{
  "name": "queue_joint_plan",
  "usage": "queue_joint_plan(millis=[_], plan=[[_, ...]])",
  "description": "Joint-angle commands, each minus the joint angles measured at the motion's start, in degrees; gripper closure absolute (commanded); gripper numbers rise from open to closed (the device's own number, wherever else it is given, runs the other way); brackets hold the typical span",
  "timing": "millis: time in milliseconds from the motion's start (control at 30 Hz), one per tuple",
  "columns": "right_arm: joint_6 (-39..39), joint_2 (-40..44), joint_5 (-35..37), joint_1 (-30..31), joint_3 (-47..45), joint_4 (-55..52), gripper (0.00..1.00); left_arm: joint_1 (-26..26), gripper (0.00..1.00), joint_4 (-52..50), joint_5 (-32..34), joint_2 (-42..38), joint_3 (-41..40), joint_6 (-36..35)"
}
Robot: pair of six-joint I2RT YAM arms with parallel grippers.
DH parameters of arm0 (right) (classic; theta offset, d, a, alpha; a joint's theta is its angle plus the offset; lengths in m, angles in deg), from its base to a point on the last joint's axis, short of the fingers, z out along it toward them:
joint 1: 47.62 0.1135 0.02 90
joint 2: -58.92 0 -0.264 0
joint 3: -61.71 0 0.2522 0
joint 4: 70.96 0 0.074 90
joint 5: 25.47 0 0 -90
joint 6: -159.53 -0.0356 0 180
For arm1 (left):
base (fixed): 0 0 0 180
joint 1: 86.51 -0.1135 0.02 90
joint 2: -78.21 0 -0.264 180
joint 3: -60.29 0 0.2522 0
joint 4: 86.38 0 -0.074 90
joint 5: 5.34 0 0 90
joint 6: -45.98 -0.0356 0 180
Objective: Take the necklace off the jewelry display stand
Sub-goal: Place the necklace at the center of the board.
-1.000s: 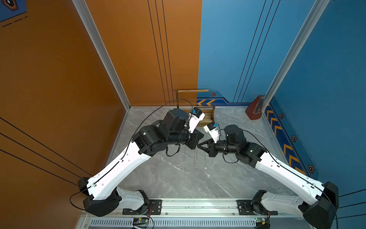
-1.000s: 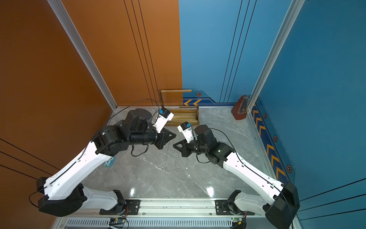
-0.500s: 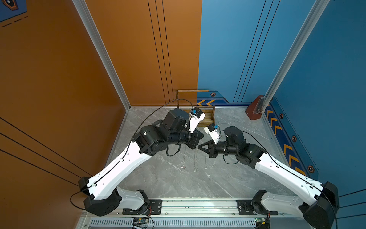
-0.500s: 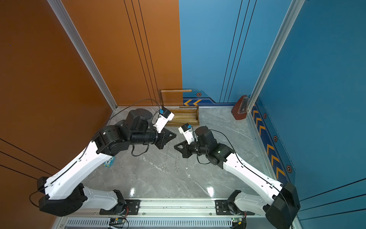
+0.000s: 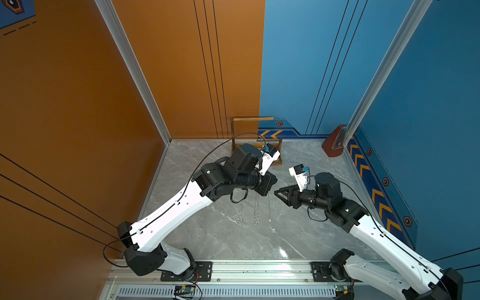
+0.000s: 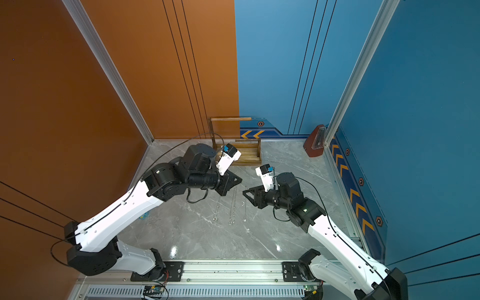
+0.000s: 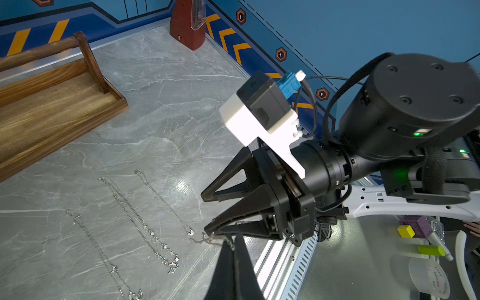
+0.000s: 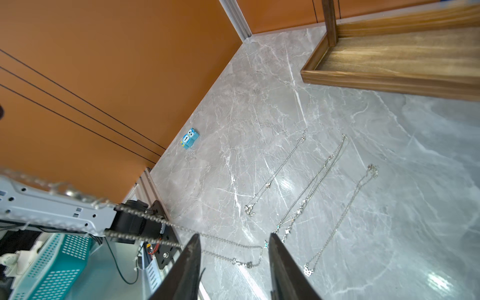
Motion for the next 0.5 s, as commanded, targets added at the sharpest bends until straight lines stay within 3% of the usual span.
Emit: queue_joint_plan(millis=[0,467], plan=[[-0.5,2.3,-3.2,-2.0,-1.7,-0.2,0.48,1.2,1.0,1.1,-1.5,1.4,1.3,0.4],[-0.7,12.0,-8.9,-9.3,-11.5,2.9,0.33,0.8,1.0,1.0,-3.0,3.7,3.7,0.0]])
